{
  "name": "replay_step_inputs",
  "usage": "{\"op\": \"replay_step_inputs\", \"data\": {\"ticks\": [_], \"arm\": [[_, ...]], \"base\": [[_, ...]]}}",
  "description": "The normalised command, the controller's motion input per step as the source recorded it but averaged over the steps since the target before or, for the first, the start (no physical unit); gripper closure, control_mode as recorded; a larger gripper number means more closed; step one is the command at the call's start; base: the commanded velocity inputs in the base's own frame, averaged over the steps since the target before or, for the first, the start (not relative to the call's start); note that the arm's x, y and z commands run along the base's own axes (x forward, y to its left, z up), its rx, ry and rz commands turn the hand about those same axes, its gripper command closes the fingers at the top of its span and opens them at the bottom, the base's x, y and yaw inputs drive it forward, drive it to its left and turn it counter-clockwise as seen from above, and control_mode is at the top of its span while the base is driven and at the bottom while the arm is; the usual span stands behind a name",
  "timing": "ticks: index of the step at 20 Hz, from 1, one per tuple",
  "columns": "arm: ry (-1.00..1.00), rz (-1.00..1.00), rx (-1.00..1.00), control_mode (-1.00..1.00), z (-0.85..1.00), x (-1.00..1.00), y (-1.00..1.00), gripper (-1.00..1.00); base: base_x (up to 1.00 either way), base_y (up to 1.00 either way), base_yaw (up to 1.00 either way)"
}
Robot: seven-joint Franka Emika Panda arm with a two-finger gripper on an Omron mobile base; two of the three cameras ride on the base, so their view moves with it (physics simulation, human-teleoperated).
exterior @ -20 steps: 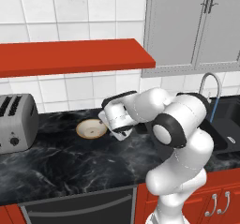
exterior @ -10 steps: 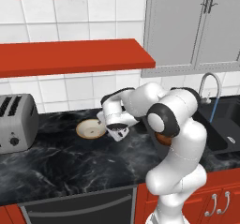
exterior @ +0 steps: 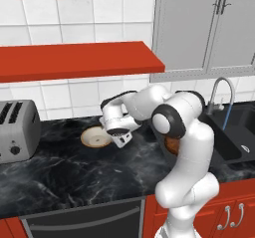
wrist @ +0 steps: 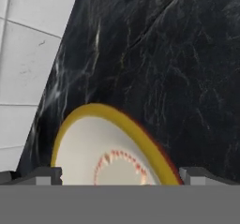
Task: Rinse each bowl for a few seconds and place them down in the sink or on the counter.
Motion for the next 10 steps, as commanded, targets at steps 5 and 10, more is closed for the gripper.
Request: {"op": "replay_step_inputs", "data": {"ticks": [5, 10], "arm": [[0.0, 0.01, 0.07, -1.0, -0.4, 0.16, 0.1, -1.0], [0.0, 0.04, 0.09, -1.0, -0.56, 0.13, 0.13, -1.0]], "base": [[0.0, 0.0, 0.0], [0.0, 0.0, 0.0]]}}
